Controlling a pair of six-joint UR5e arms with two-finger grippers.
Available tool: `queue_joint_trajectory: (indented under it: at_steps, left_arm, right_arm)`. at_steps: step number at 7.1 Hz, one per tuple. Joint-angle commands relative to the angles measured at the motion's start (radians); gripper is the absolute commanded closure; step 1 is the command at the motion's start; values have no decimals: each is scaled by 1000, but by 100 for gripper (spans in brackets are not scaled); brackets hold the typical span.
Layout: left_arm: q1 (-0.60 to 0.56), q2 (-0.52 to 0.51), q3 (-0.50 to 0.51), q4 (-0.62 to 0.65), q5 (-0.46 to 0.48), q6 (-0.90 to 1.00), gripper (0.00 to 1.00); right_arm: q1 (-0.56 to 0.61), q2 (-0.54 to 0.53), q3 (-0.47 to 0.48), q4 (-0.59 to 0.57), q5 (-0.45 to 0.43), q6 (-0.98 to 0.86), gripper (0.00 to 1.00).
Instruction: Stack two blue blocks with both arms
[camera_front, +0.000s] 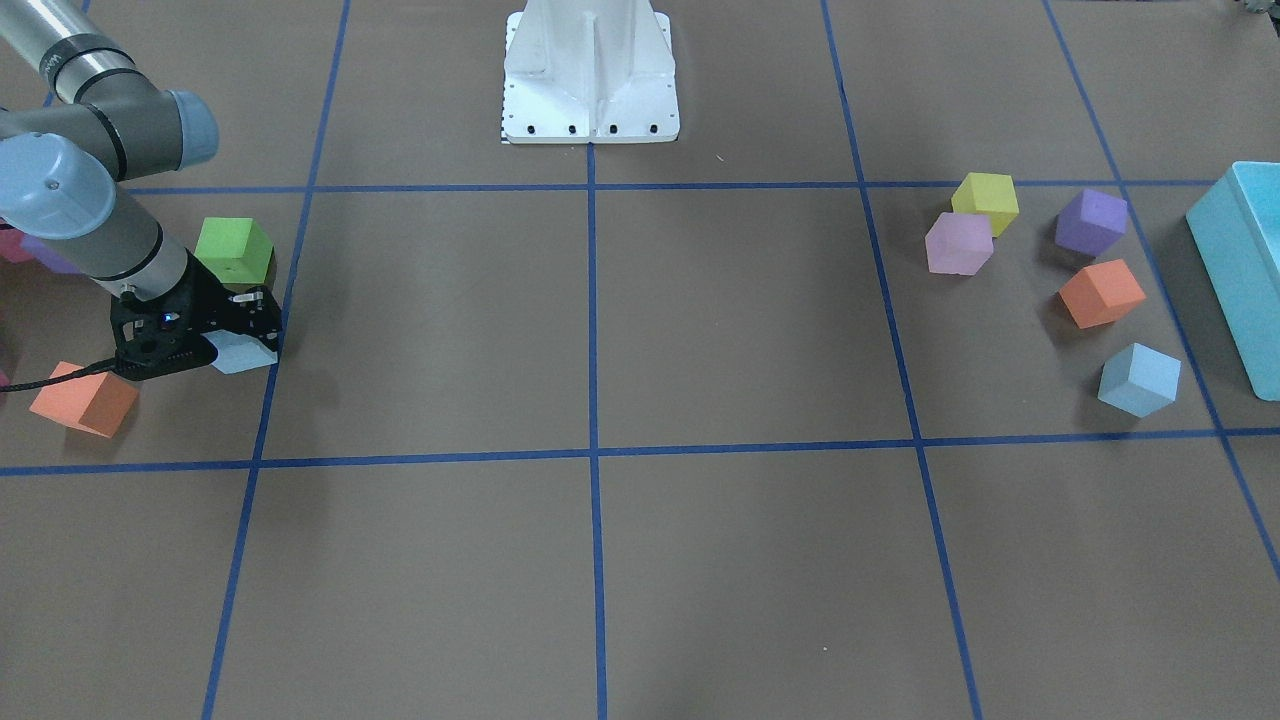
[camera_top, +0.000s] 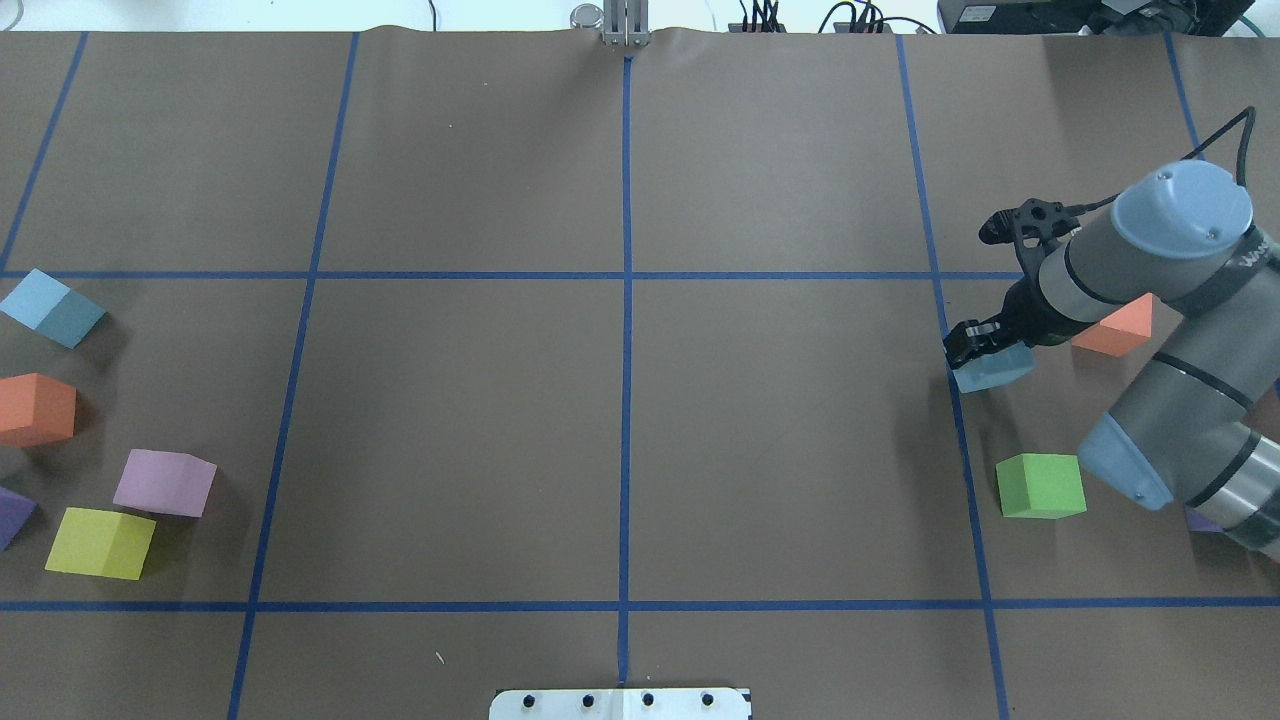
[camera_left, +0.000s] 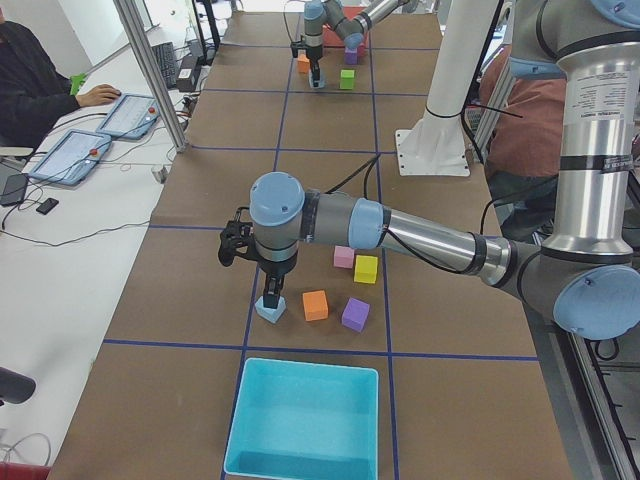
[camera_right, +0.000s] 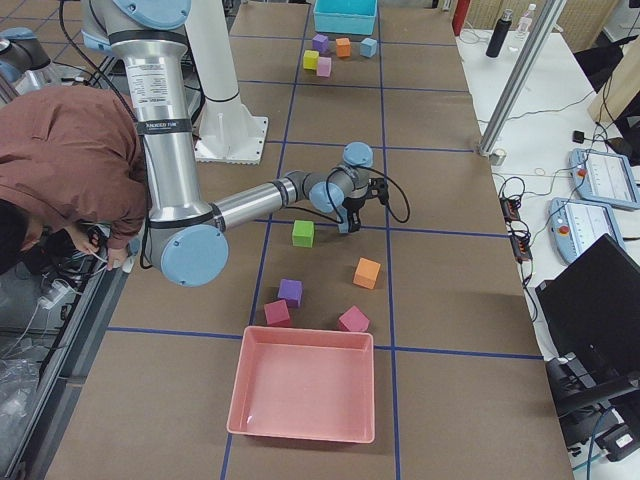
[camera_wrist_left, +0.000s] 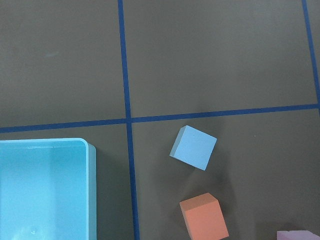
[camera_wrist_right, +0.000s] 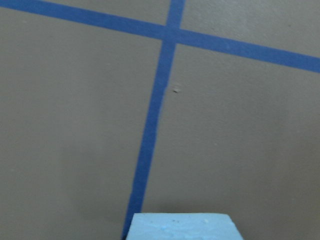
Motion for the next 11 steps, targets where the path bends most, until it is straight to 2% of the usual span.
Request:
queue_joint_trajectory:
  at_steps: [1,2,3,4,5,7,8,10,11]
  left_arm:
    - [27,-64,69,-6,2,-24,2]
    - [59,-107,122,-53,40,16,2]
    - [137,-131,162,-124,82,25,2]
    - [171,-159,201,-164,128,54,2]
    - [236,-200,231,-170,152,112,2]
    - [319,-256,294,-176,182,121,2]
    - [348,-271,328,-181,182,127,2]
    - [389,-313,405,-184,182,128,2]
    - [396,-316,449,-230,182,133,2]
  right_arm:
    - [36,199,47,-293,36,2,34]
    - [30,251,54,-343,34,55,34]
    - [-3,291,46,-342,28,144,35]
    - [-57,327,41,-340,-14,225,35]
    - [-120,363,34,-339,-73,305,35]
    - [-195,463,3,-340,-116,458,36]
    - [-218,512,-23,-340,-139,520,36]
    - [-289,623,-162,-337,-226,579,36]
    - [-313,644,-193,-337,-246,588,36]
